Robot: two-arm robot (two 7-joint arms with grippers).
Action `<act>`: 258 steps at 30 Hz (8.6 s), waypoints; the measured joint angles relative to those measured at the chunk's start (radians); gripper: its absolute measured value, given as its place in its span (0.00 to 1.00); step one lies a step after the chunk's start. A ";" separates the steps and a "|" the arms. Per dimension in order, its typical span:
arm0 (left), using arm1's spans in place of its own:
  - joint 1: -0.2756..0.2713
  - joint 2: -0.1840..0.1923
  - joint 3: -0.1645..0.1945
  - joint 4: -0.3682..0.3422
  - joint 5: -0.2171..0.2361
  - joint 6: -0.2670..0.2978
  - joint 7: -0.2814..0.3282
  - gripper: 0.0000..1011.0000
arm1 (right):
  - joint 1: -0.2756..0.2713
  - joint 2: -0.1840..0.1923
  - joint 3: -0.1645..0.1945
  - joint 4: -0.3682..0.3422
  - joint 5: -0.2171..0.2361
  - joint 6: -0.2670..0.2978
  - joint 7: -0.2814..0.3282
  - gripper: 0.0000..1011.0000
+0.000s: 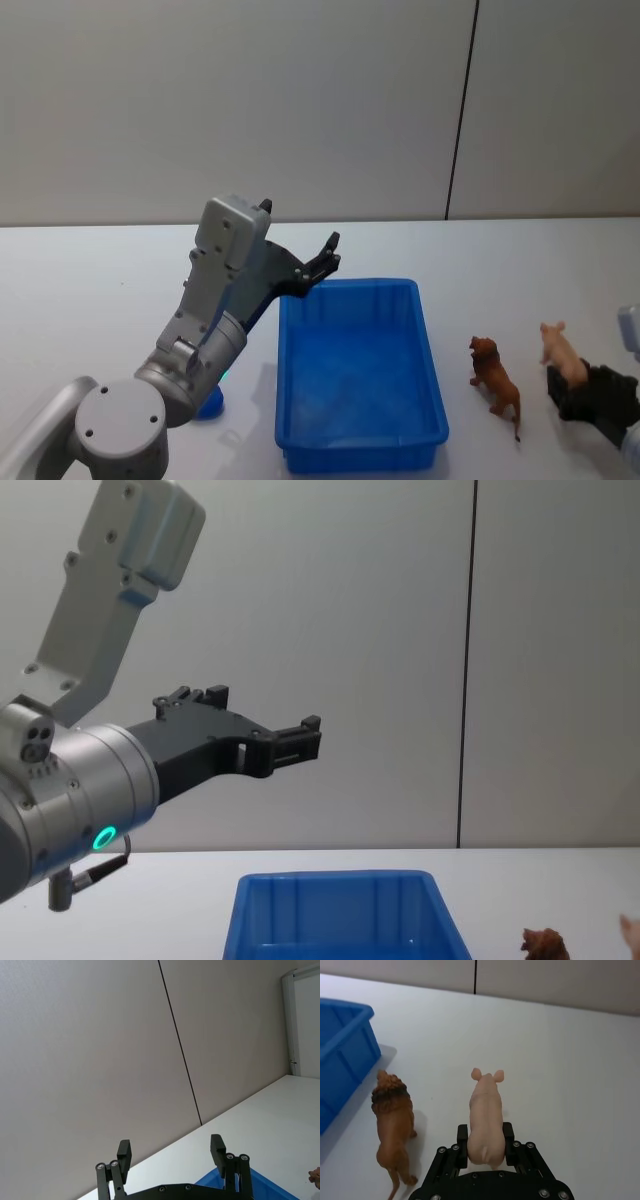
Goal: Pick up the two dolls from the table and place them into the box.
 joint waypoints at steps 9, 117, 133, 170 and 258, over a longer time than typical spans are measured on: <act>0.000 0.000 0.000 0.000 0.000 0.000 0.000 0.99 | -0.001 0.002 -0.001 -0.045 -0.023 -0.078 0.045 0.38; 0.000 0.000 0.000 0.000 0.000 0.000 0.000 0.99 | 0.001 0.006 -0.048 -0.056 -0.111 0.067 0.214 0.82; 0.000 0.000 0.000 0.000 0.000 0.000 0.000 0.99 | -0.002 -0.001 -0.053 -0.039 -0.115 0.063 0.192 0.34; 0.000 0.000 0.000 0.000 0.000 0.000 0.000 0.99 | 0.068 -0.069 -0.106 -0.143 -0.159 -0.098 0.333 0.31; 0.280 0.189 -0.057 -0.127 -0.159 0.085 0.242 0.99 | 0.050 0.010 -0.023 -0.102 -0.056 -0.112 0.281 0.99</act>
